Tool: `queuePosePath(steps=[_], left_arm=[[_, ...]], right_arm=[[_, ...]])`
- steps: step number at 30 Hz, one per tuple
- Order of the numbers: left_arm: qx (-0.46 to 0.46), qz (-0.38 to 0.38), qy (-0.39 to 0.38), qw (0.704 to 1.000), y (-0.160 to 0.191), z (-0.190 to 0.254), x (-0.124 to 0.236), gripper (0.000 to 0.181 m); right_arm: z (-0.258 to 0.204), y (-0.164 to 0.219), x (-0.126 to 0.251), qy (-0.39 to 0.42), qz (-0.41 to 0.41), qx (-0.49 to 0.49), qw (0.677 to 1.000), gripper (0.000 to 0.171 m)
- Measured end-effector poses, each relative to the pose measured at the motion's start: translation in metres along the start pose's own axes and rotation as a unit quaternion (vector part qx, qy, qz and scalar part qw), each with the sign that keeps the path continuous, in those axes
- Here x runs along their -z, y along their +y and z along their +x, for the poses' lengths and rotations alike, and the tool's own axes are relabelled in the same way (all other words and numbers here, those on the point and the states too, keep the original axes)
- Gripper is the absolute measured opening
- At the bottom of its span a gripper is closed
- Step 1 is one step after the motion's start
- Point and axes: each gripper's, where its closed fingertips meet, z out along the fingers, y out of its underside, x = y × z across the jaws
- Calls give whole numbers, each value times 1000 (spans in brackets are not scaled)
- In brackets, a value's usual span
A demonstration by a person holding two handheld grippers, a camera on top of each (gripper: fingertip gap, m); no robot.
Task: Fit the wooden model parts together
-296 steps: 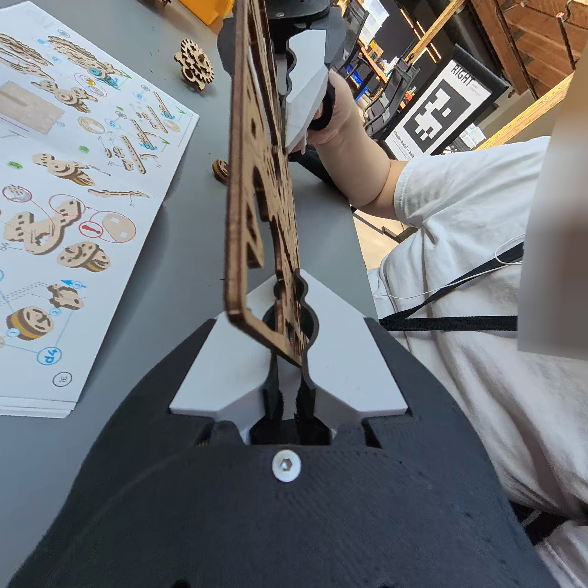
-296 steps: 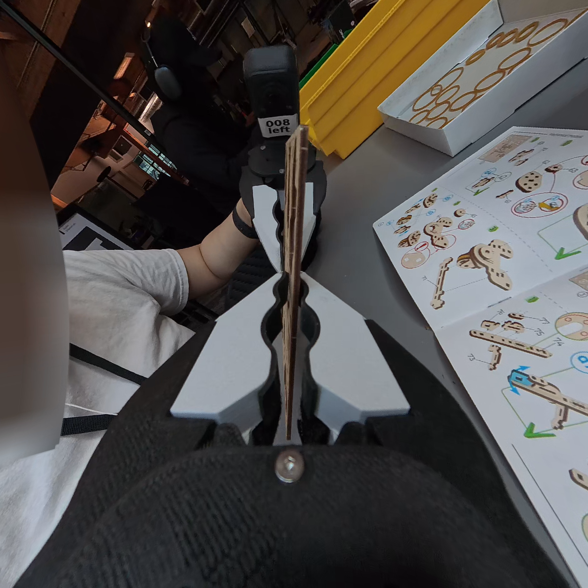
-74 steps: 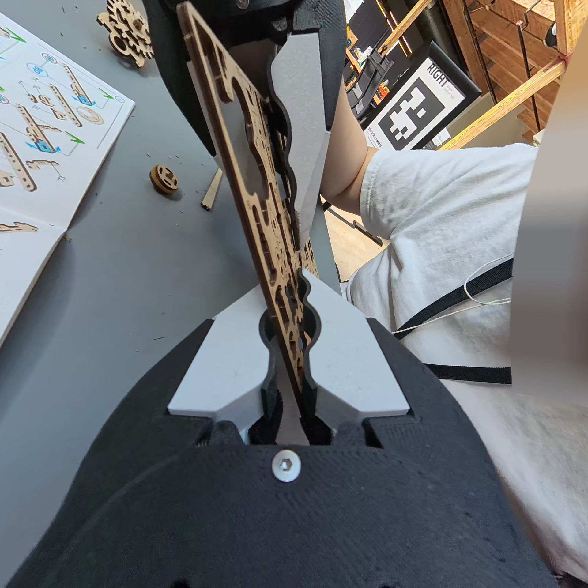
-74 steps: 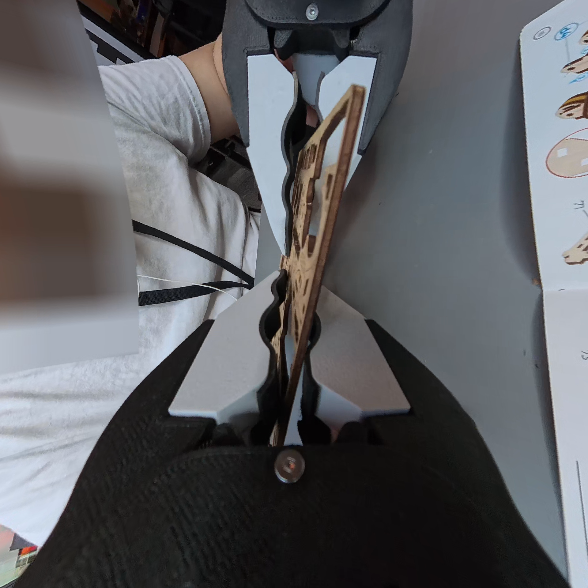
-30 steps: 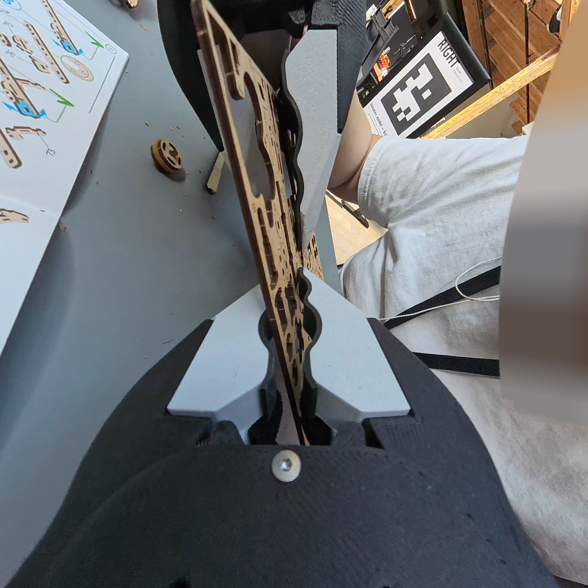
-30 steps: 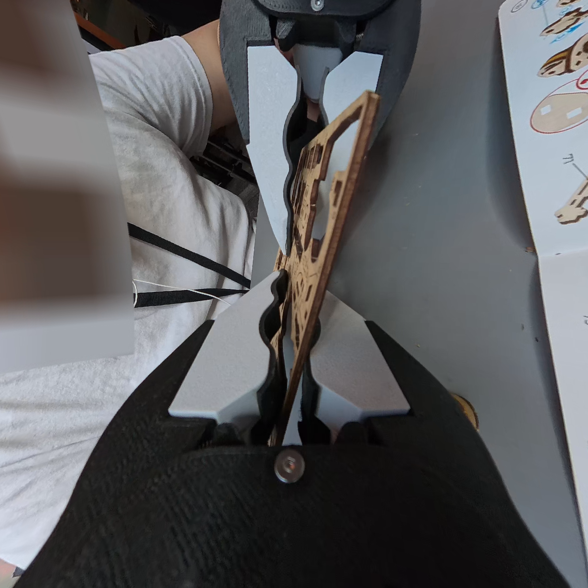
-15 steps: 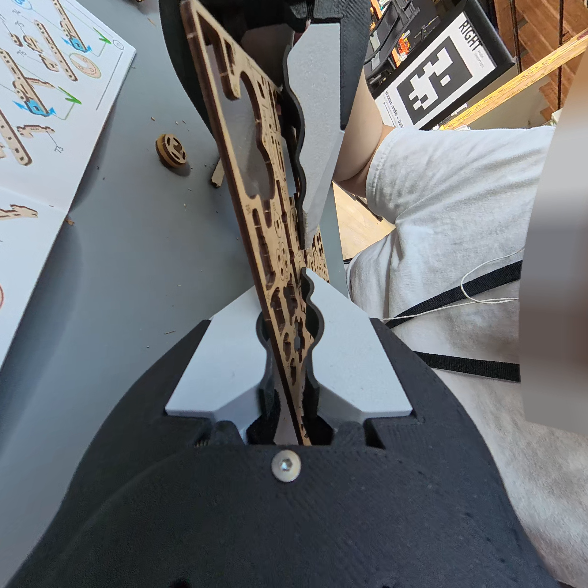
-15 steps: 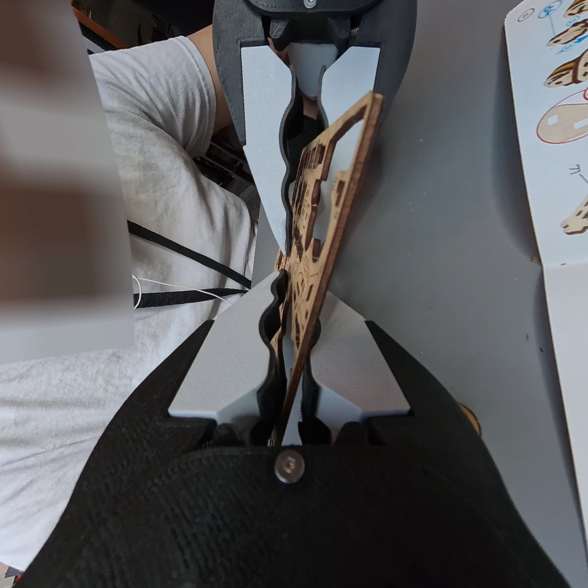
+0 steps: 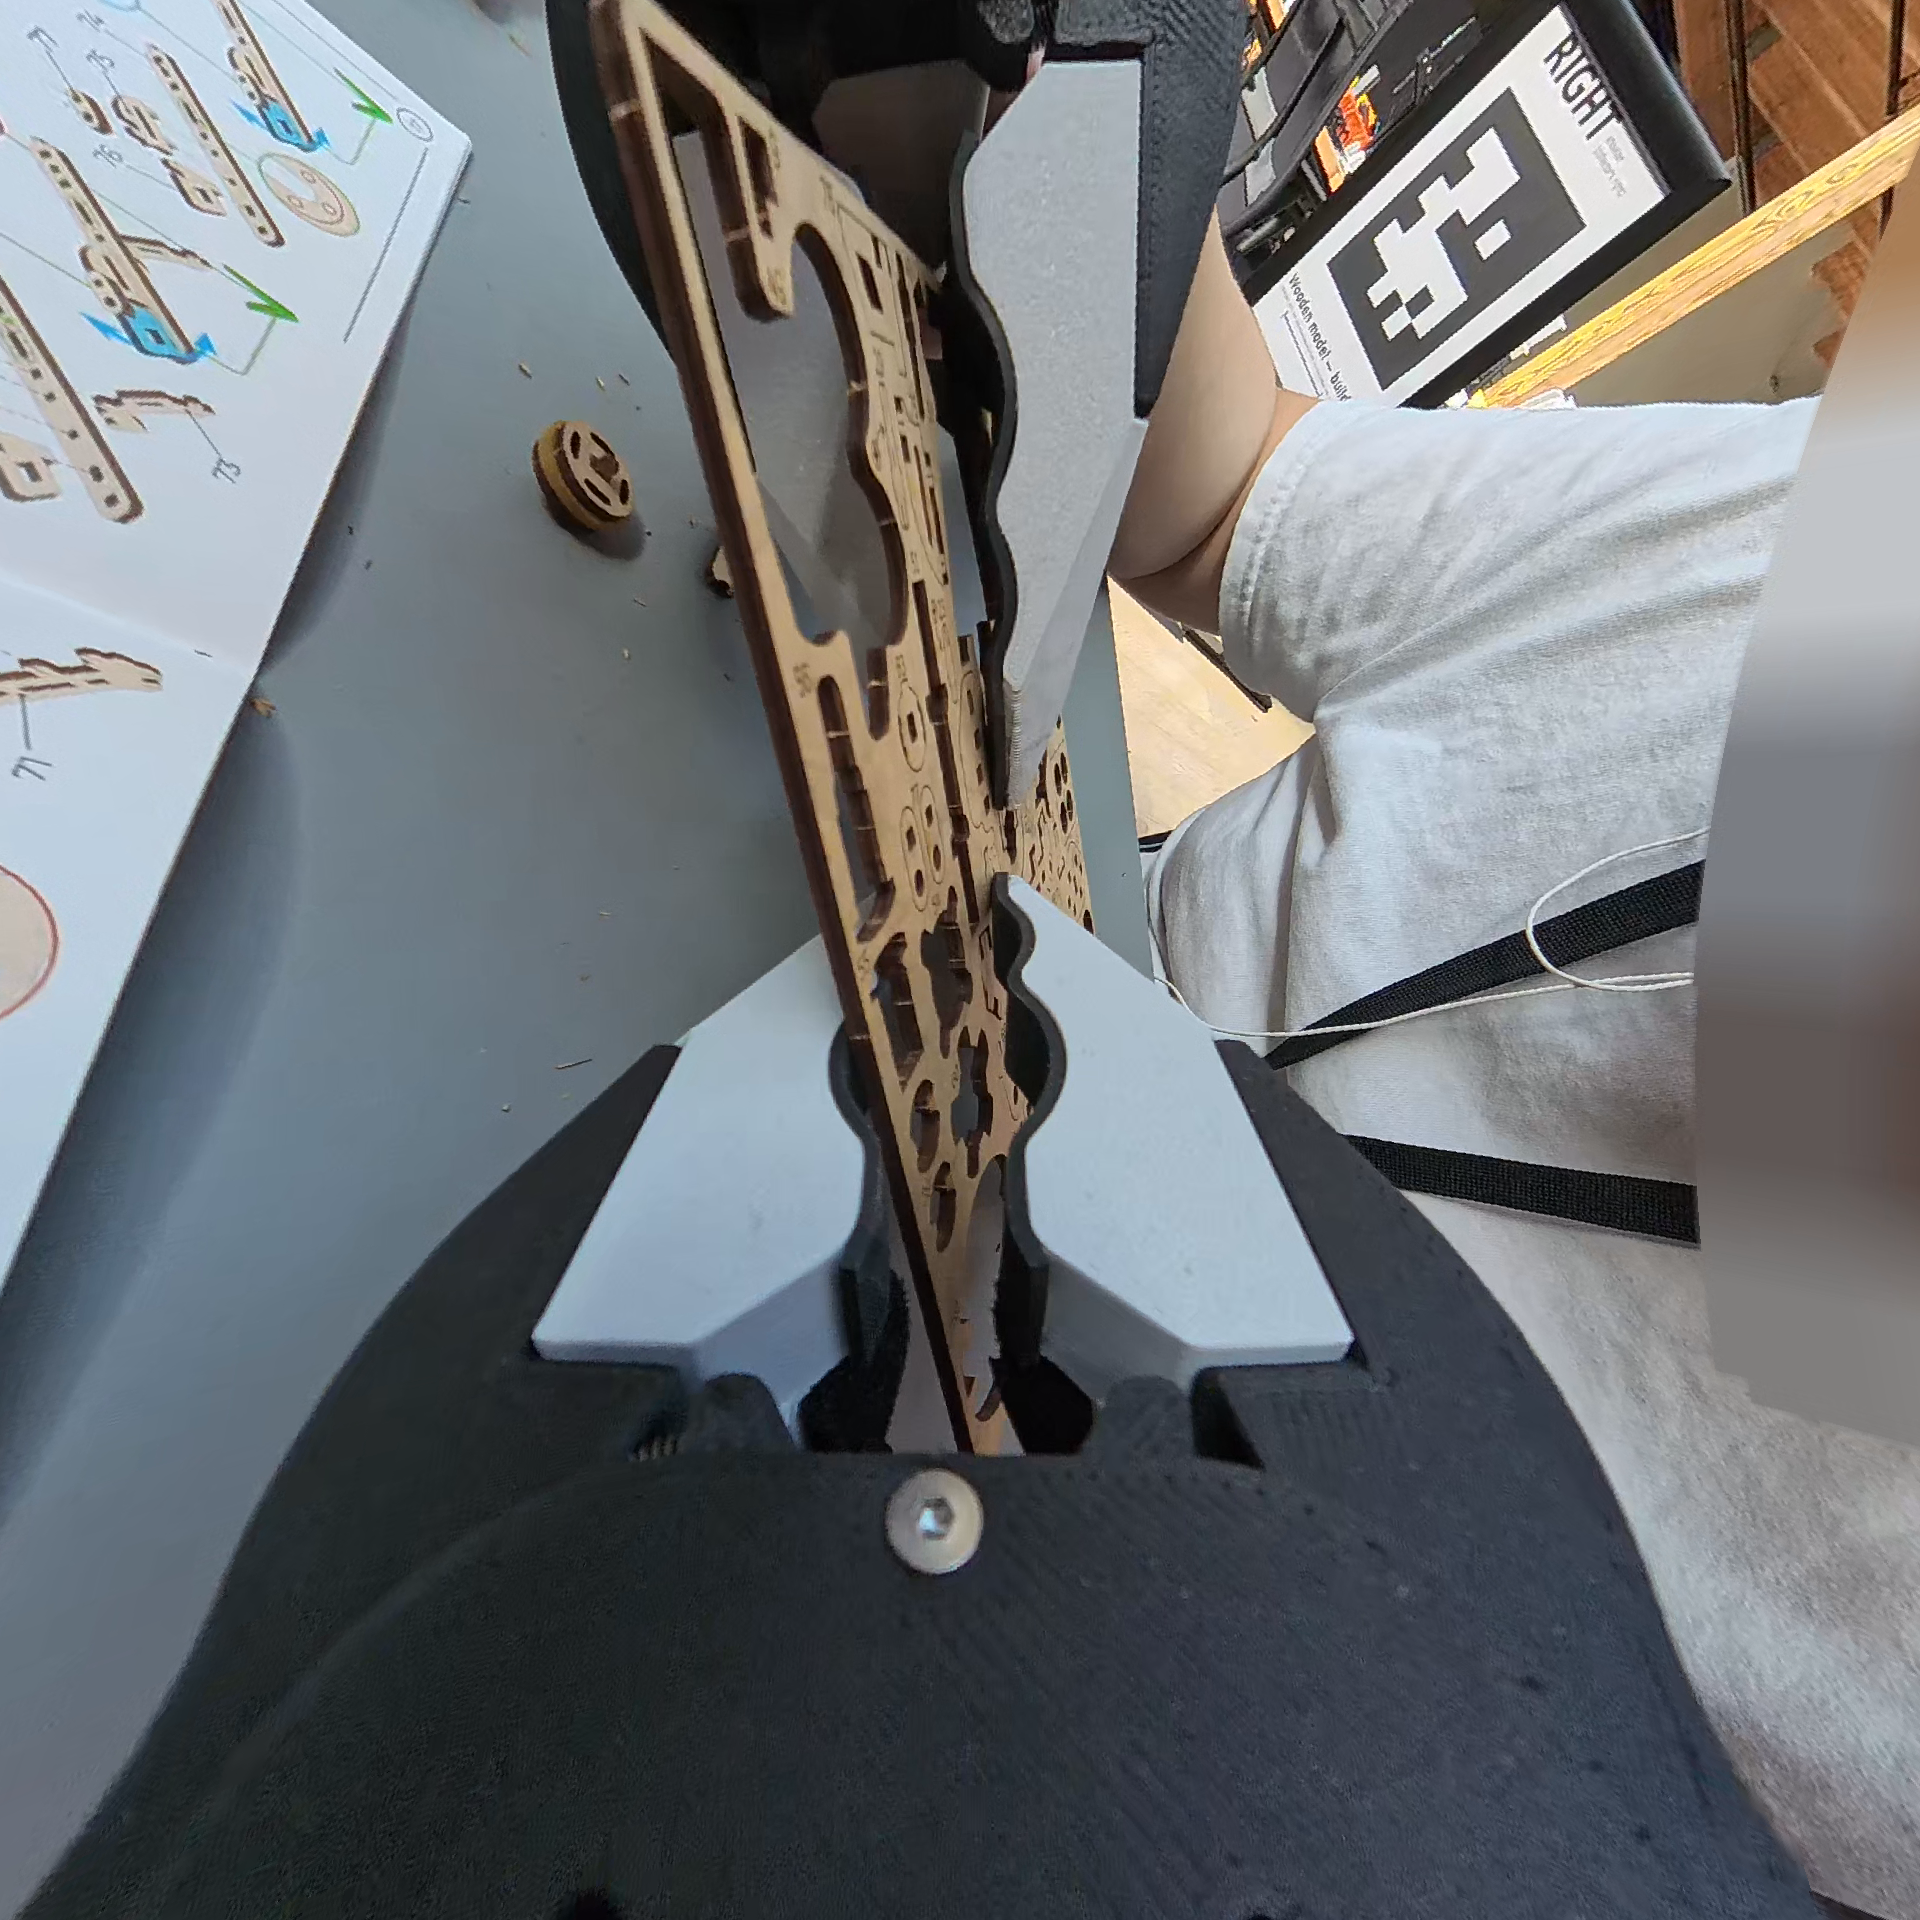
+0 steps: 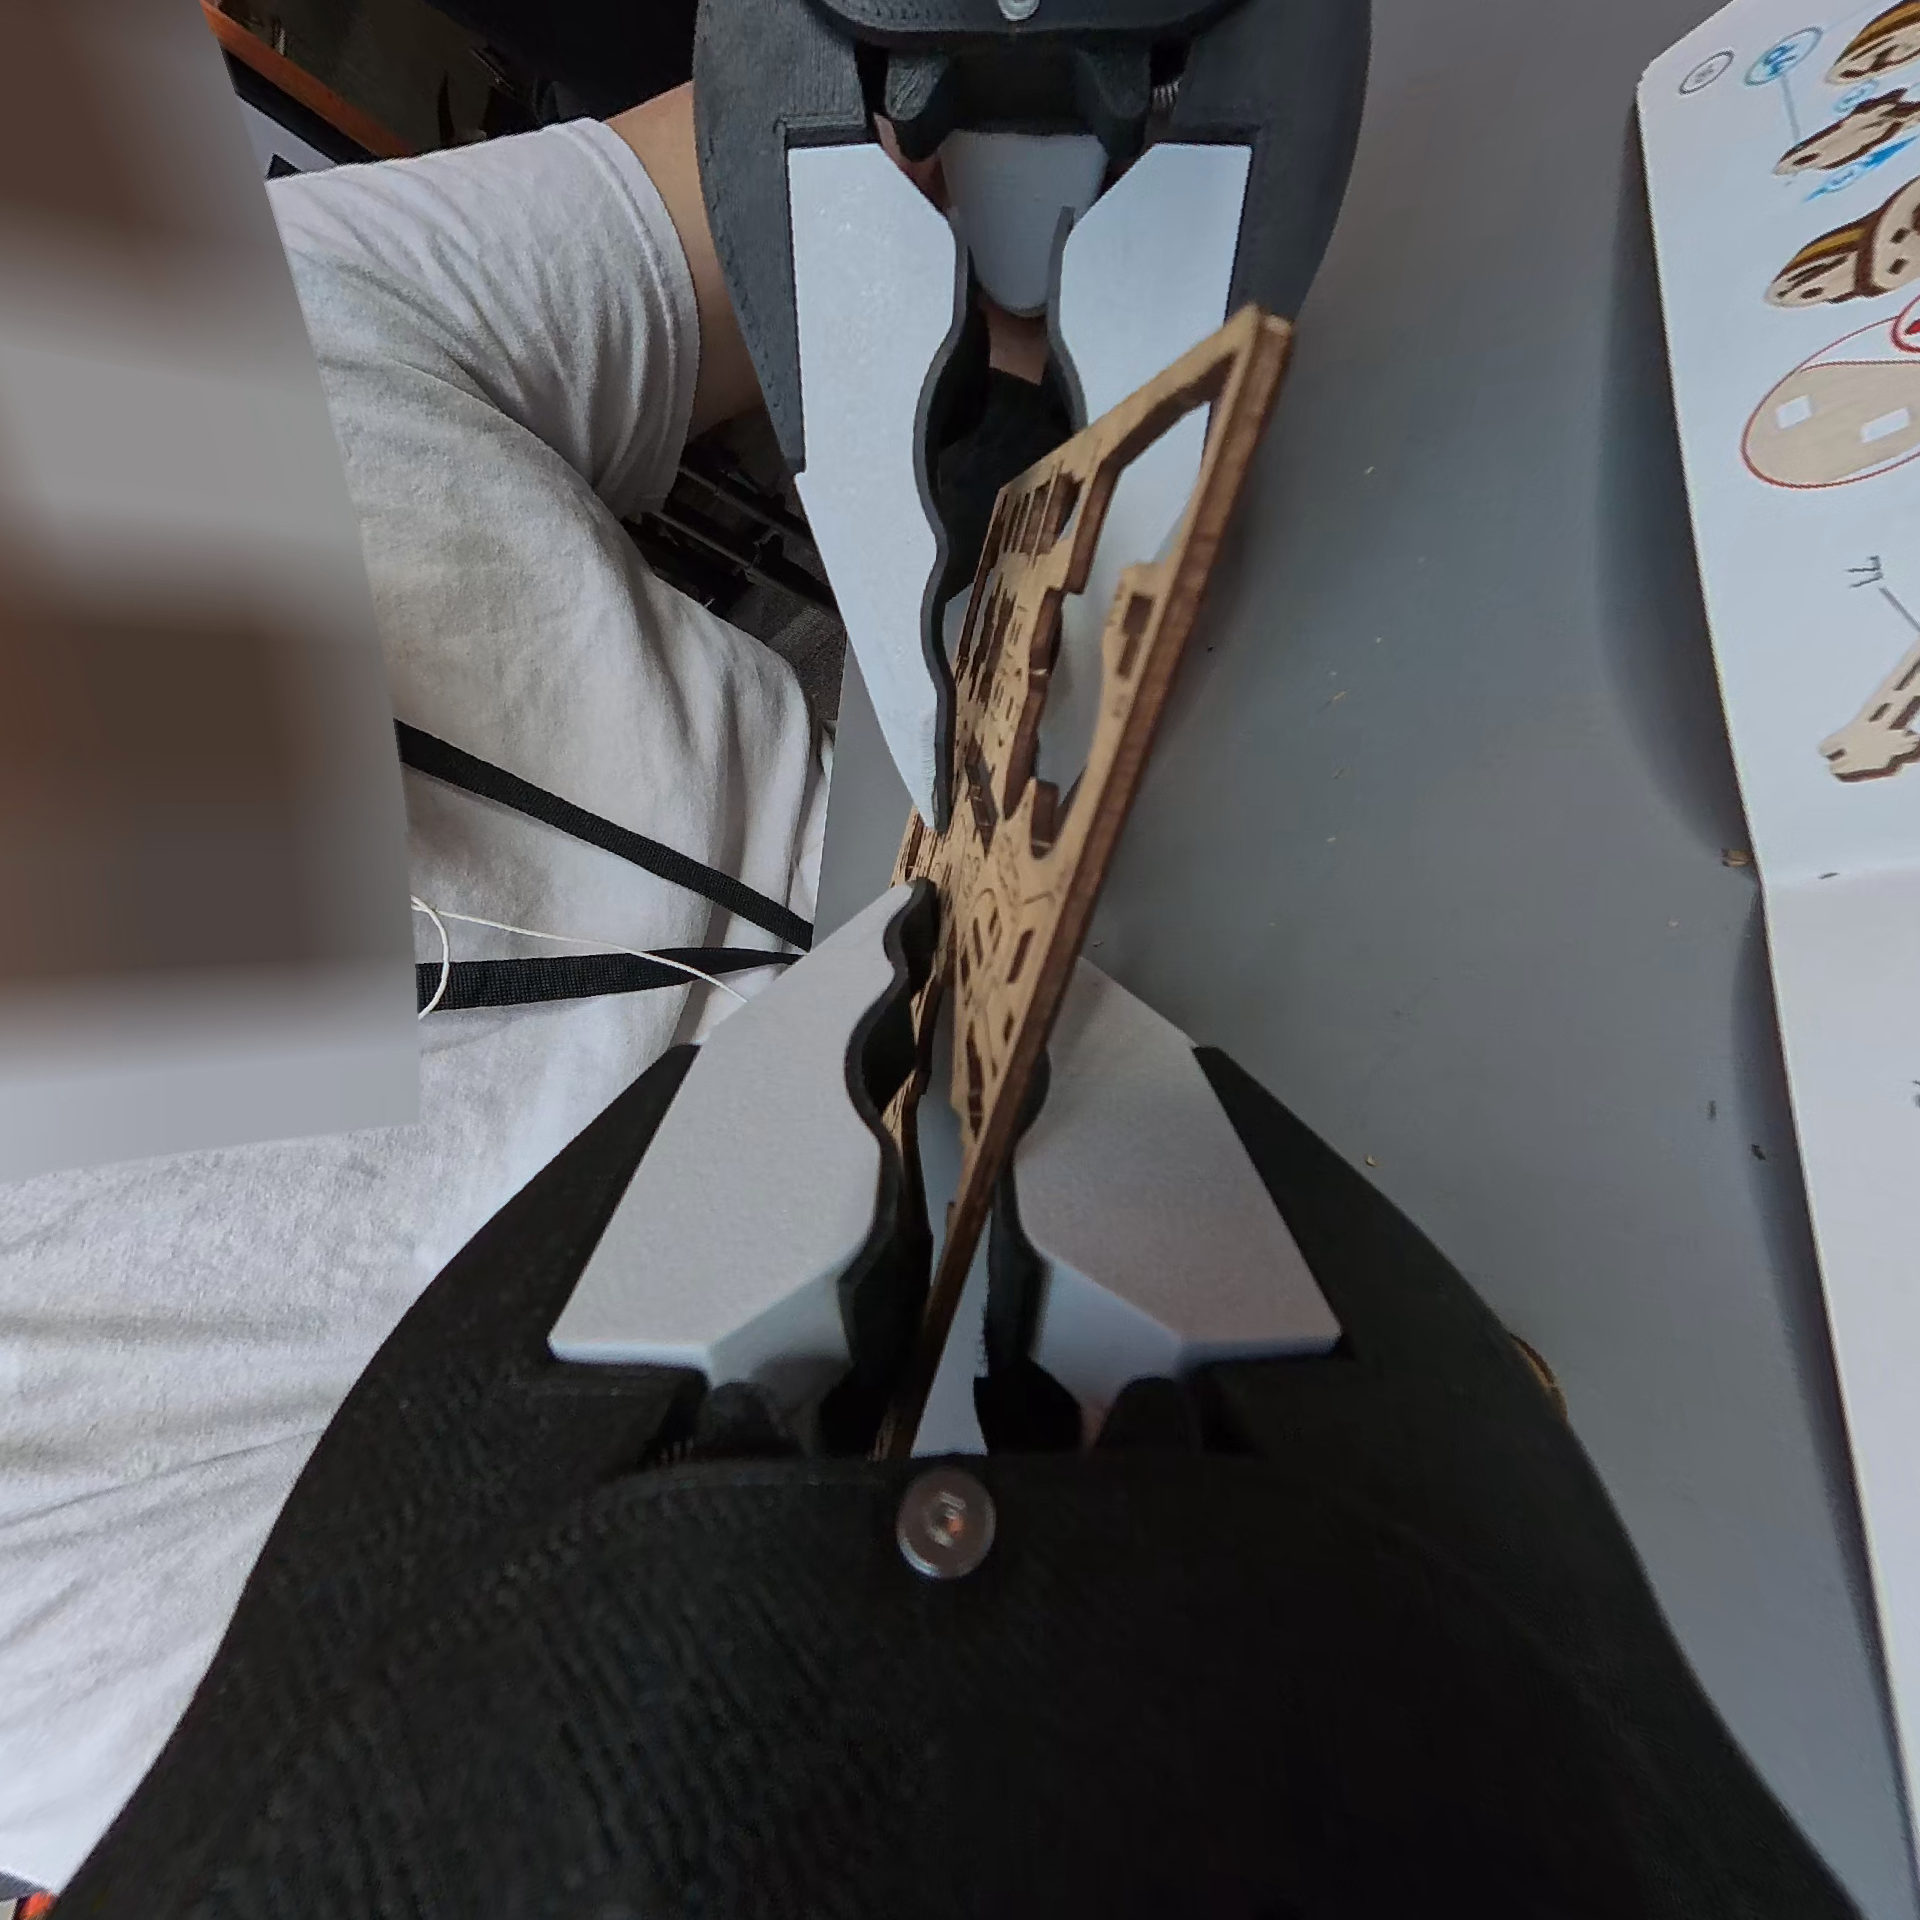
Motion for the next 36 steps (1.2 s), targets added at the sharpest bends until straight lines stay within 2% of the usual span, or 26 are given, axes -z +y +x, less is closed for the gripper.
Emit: queuePosePath(steps=[15, 25, 36], left_arm=[[20, 16, -1, 1000, -5, -12, 8, 13], [7, 26, 42, 999, -7, -12, 9, 10], [5, 28, -19, 999, -6, -15, 12, 18]], right_arm=[[10, -7, 5, 16, 27, -14, 999, 4], [13, -8, 7, 8, 28, -23, 999, 4], [10, -11, 4, 46, 37, -19, 998, 3]])
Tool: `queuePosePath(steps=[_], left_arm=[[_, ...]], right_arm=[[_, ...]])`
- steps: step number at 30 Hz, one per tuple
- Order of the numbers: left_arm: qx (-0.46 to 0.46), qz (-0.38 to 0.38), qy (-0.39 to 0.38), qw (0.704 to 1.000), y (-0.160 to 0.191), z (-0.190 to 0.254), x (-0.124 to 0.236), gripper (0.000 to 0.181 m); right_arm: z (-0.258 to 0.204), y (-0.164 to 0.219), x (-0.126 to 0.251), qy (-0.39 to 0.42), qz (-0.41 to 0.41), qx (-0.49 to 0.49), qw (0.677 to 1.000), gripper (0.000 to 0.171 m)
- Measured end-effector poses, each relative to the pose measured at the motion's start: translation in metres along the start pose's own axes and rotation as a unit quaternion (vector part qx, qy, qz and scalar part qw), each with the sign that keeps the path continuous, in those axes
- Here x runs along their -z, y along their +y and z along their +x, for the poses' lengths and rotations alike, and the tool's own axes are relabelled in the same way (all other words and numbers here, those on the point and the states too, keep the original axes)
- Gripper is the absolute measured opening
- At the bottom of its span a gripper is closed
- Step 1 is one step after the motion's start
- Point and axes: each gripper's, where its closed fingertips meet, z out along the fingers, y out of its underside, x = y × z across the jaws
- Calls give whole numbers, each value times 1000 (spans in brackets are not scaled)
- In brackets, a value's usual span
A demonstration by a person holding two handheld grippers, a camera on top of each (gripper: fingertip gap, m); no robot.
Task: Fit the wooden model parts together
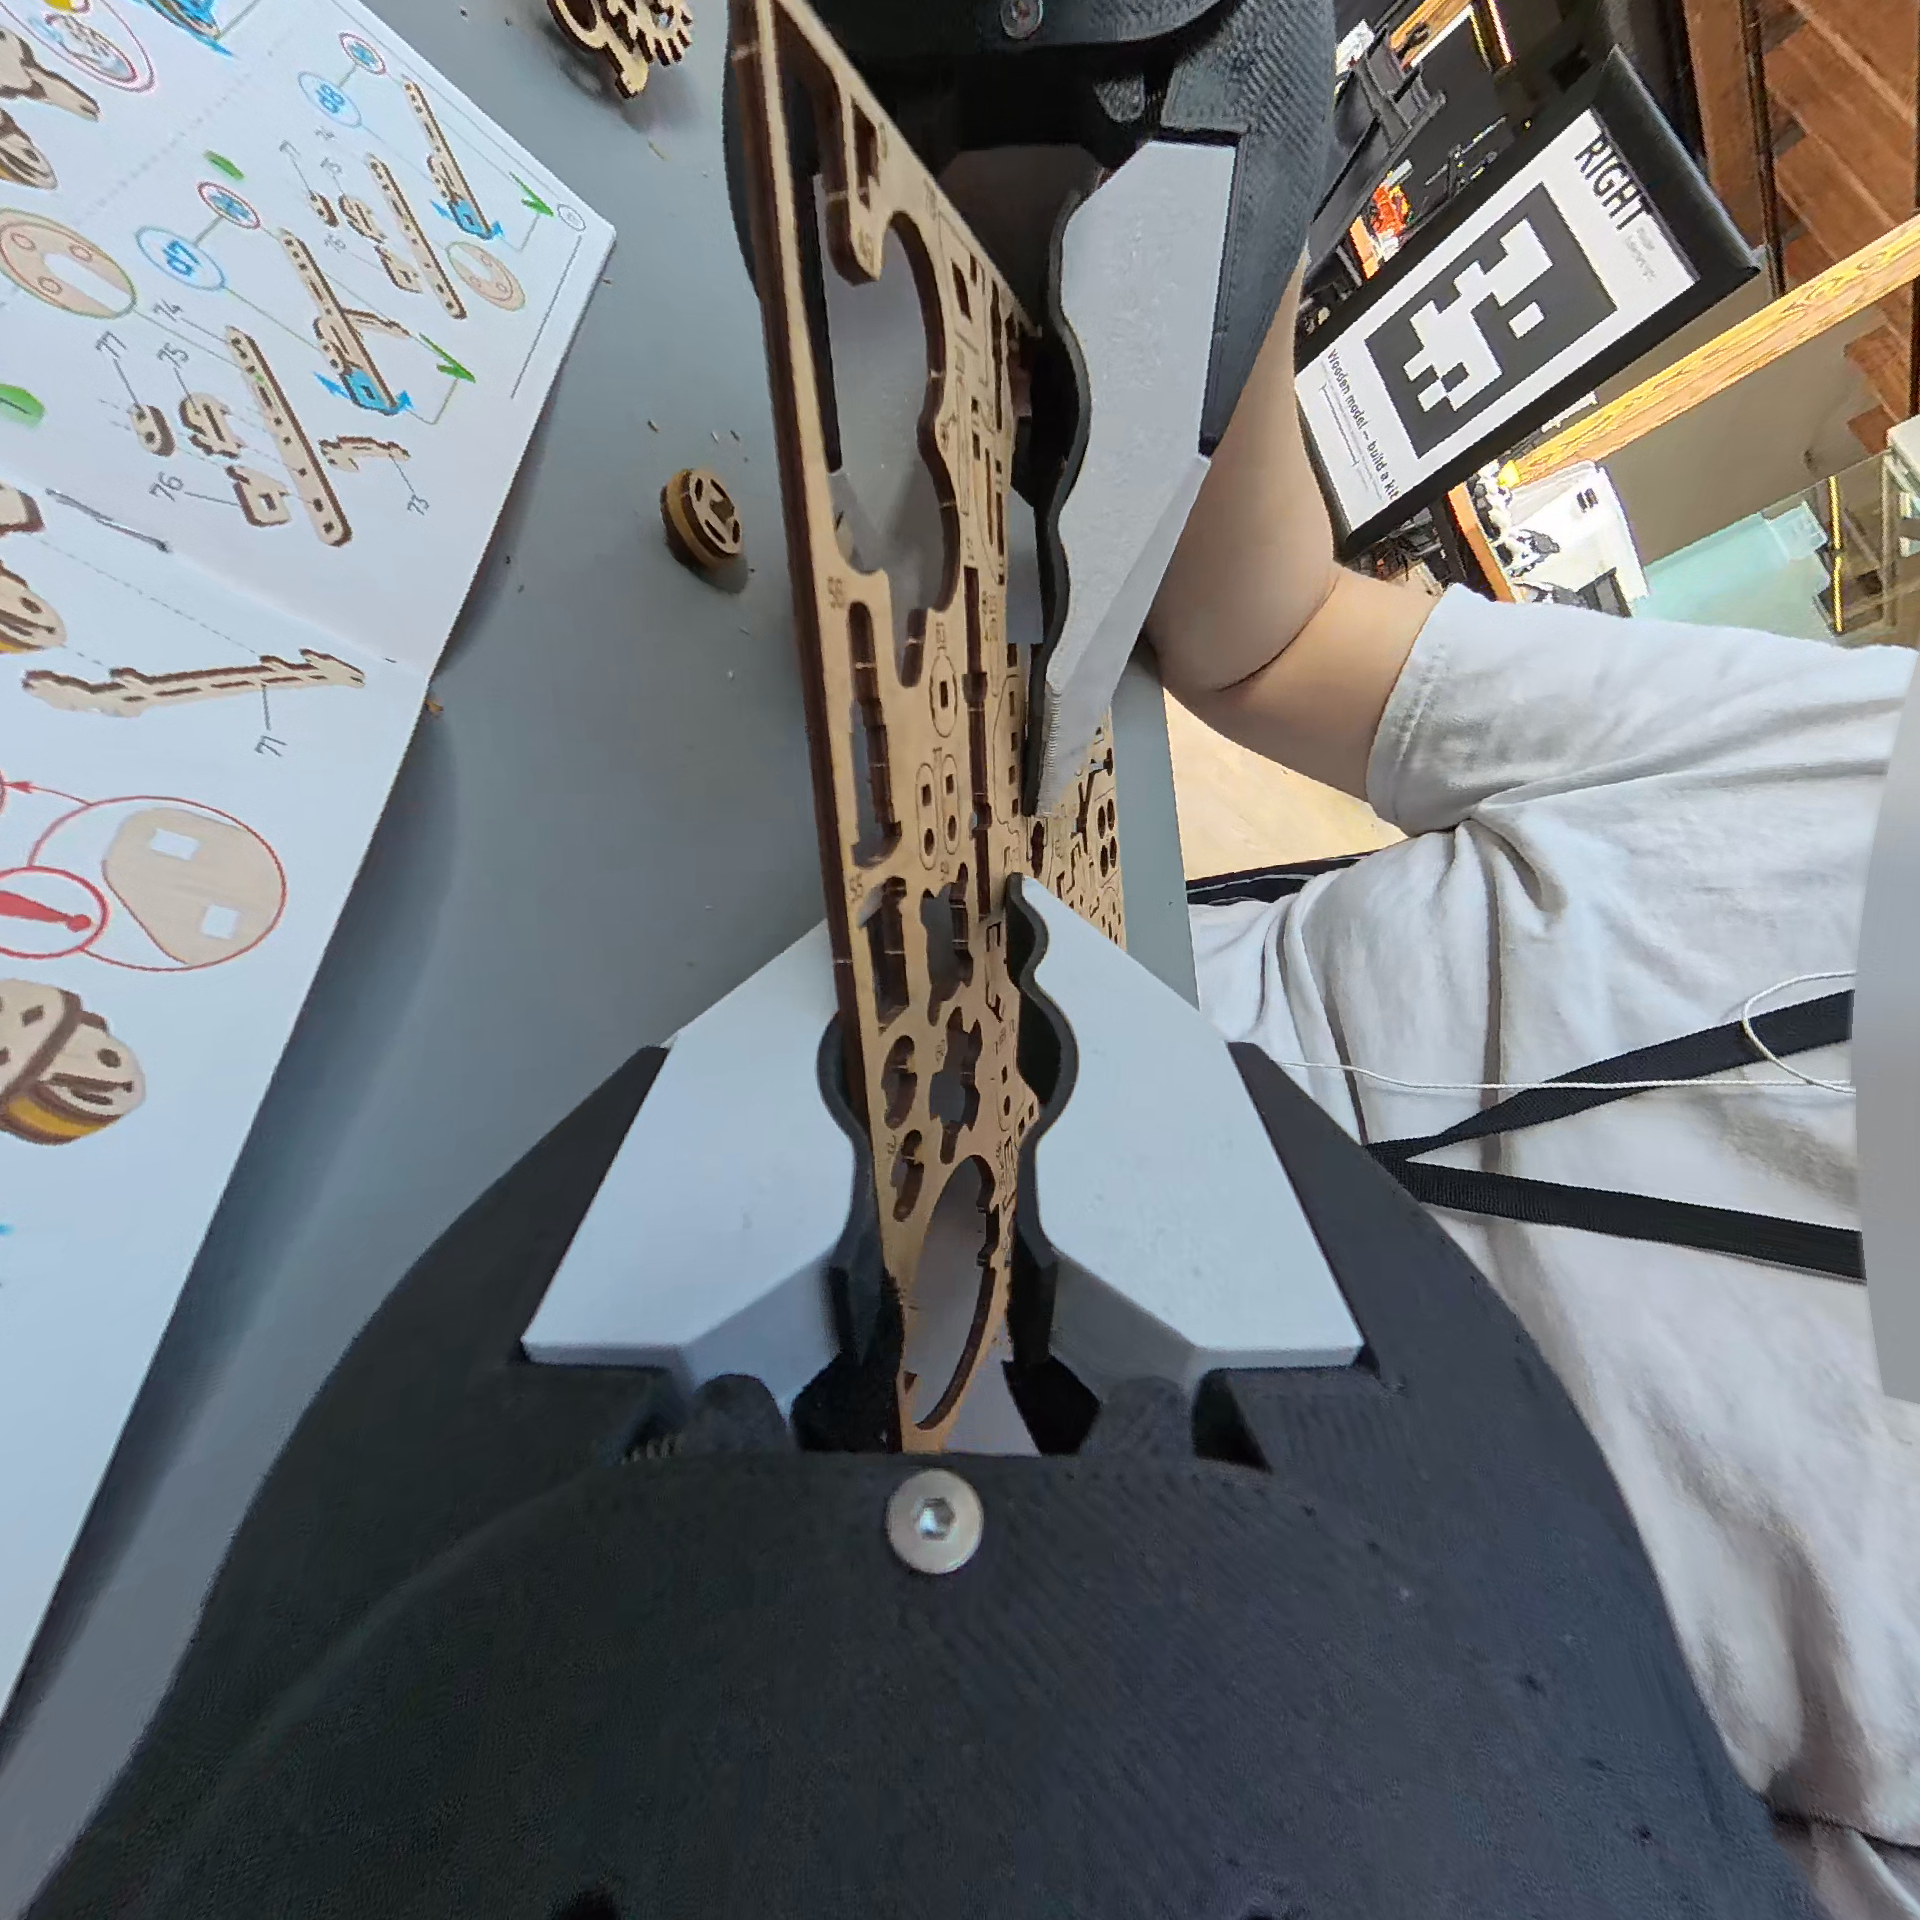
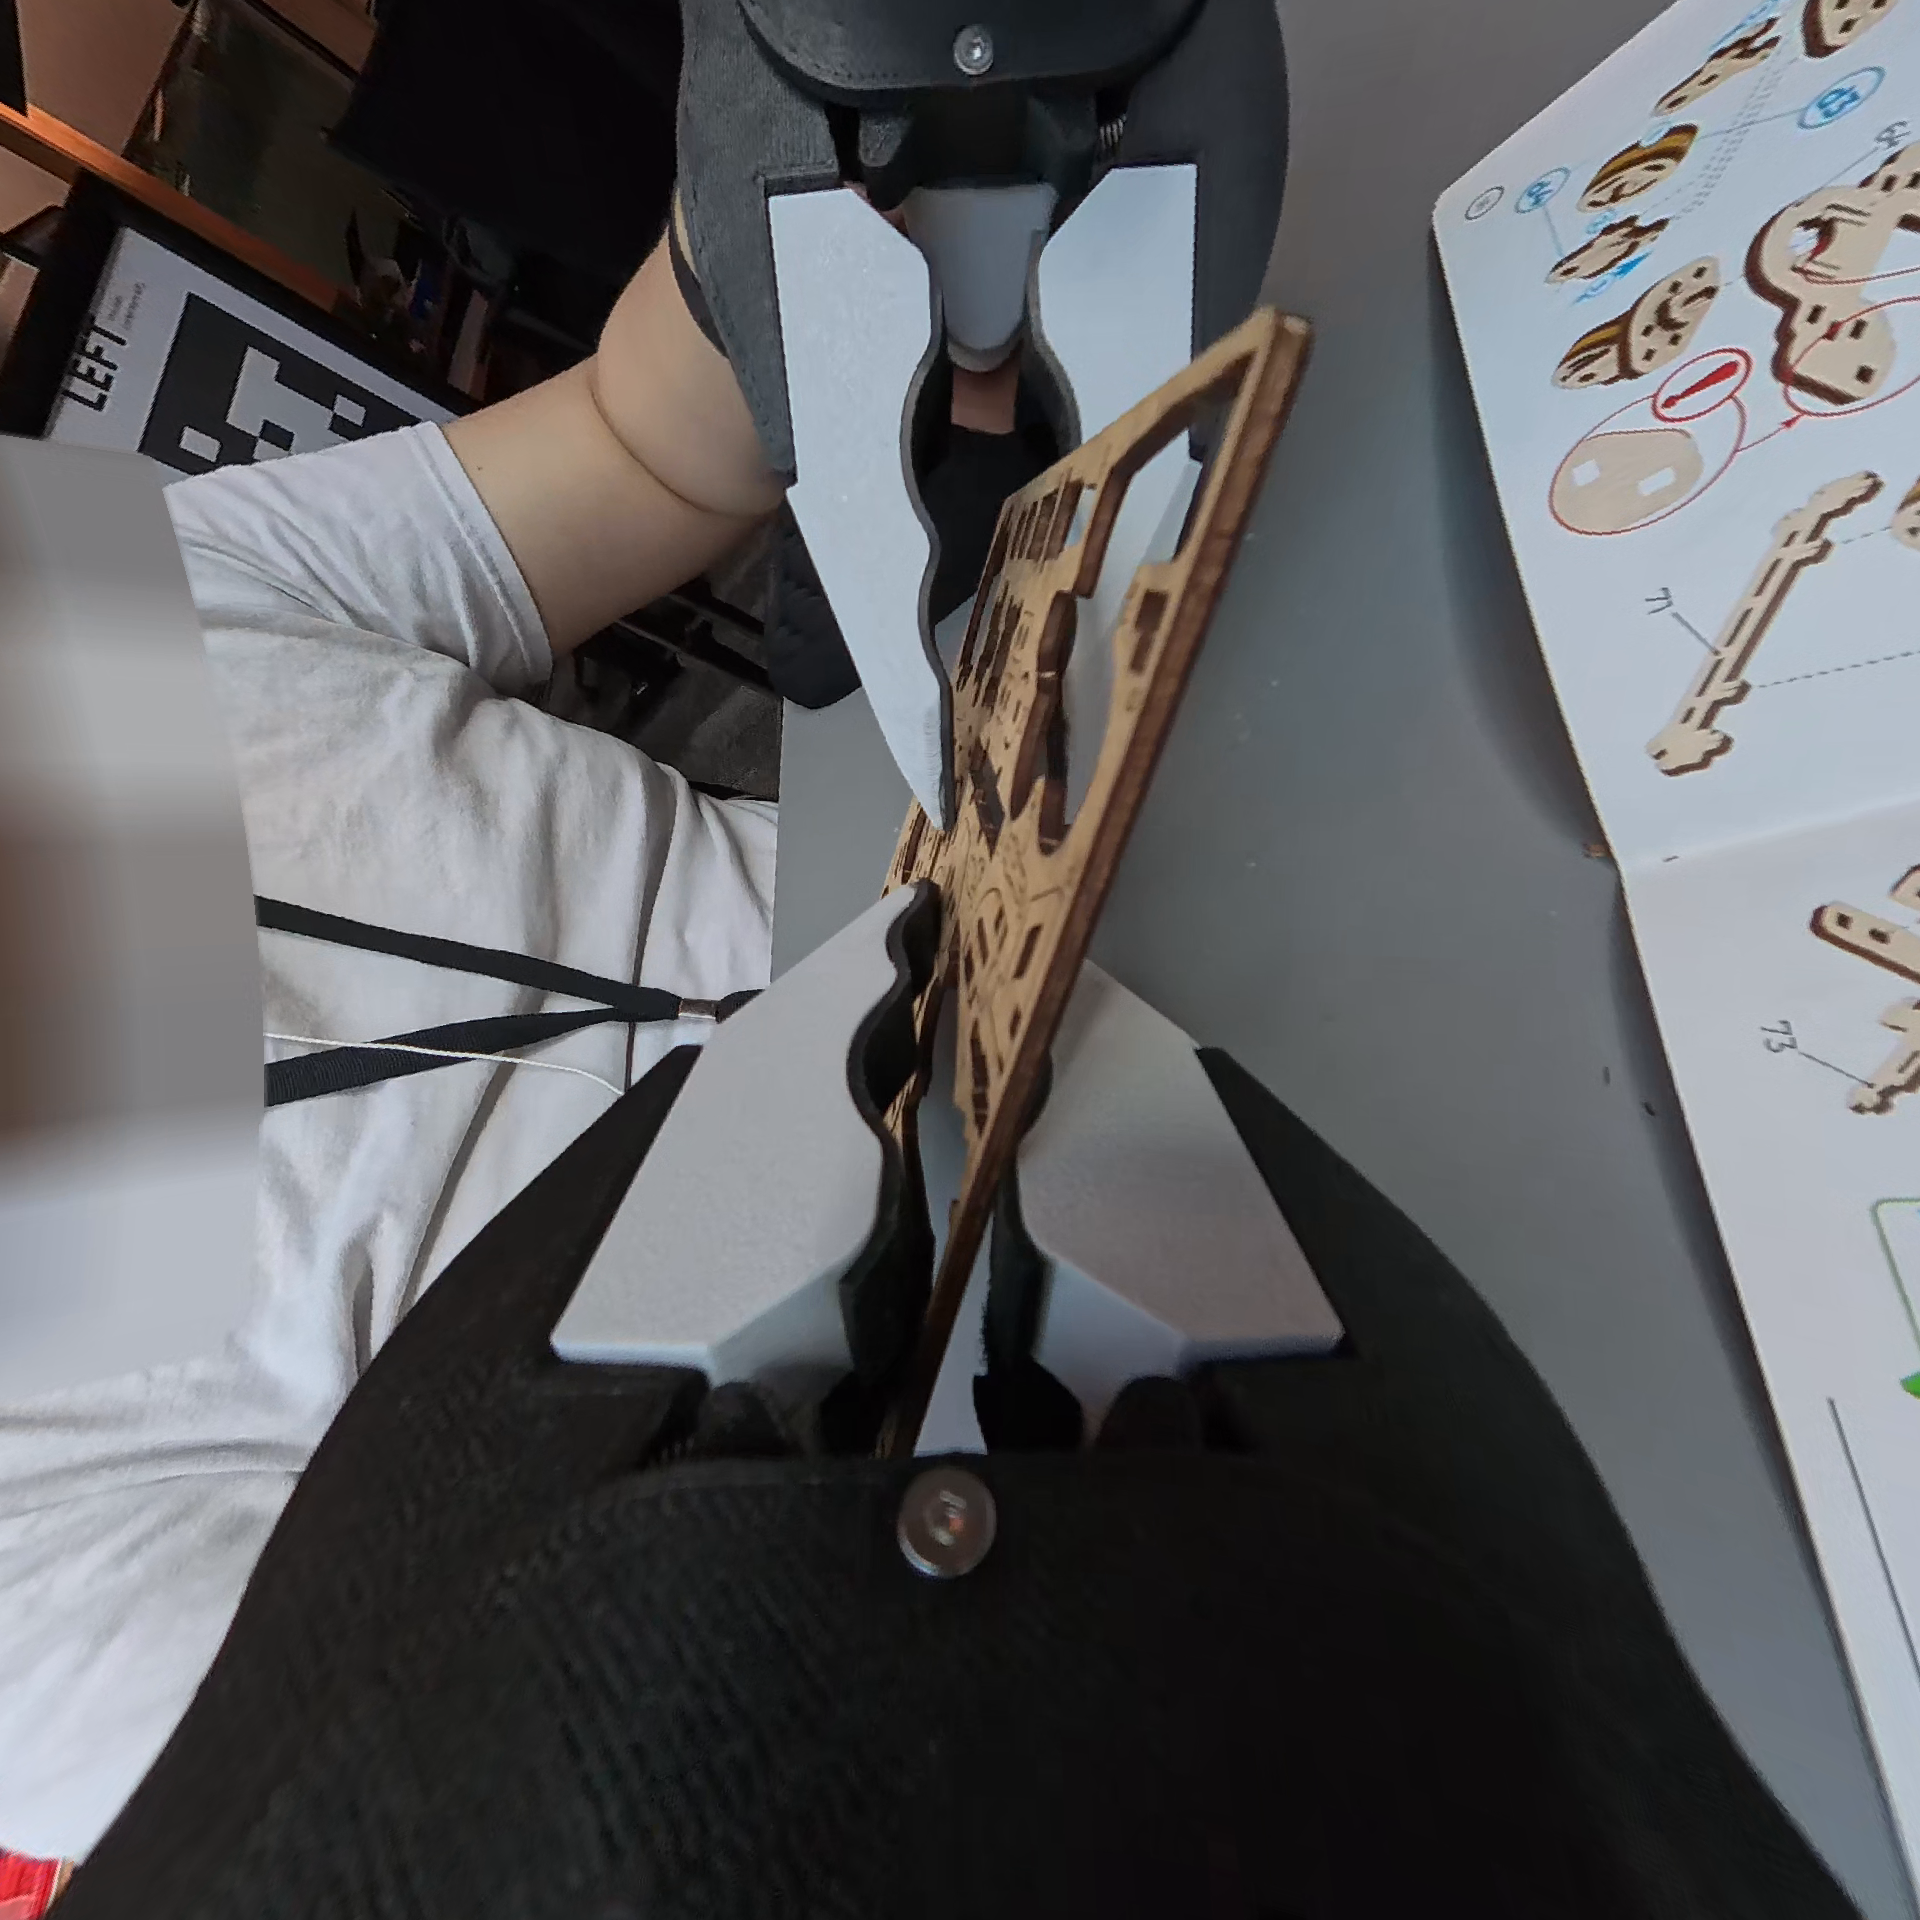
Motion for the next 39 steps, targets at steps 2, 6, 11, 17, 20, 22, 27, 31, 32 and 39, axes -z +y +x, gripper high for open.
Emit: queuePosePath(steps=[2, 6, 11, 17, 20, 22, 27, 31, 32, 39], left_arm=[[11, -4, -9, 1000, 0, -1, -1, 18], [41, -16, -17, 999, 0, 1, -1, 17], [55, -21, -46, 997, -2, 3, 0, 16], [35, -38, -72, 996, -5, 4, 0, 17], [14, -38, -57, 998, -11, 8, 3, 18], [2, -33, -56, 998, -16, 8, 5, 18], [-10, -46, -45, 998, -15, 9, 0, 15], [-19, -54, -41, 998, -15, 12, 1, 14], [-18, -56, -40, 997, -14, 11, 1, 14], [-18, -66, -19, 997, -12, 15, 4, 9]], right_arm=[[0, 1, 1, 4, 3, -2, 1000, 3], [-1, 1, 1, 14, 6, 15, 1000, 3], [-4, -1, 2, 28, 9, 33, 999, 2], [-5, -2, 6, 44, 16, 49, 998, 2], [-9, -6, 9, 21, 32, 44, 998, 2], [-10, -9, 12, 16, 46, 39, 998, 2], [-9, -7, 11, 17, 41, 48, 998, 3], [-11, -7, 11, 0, 44, 45, 998, 2], [-11, -7, 11, -1, 45, 45, 998, 2], [-12, -8, 8, 5, 47, 59, 997, 3]])
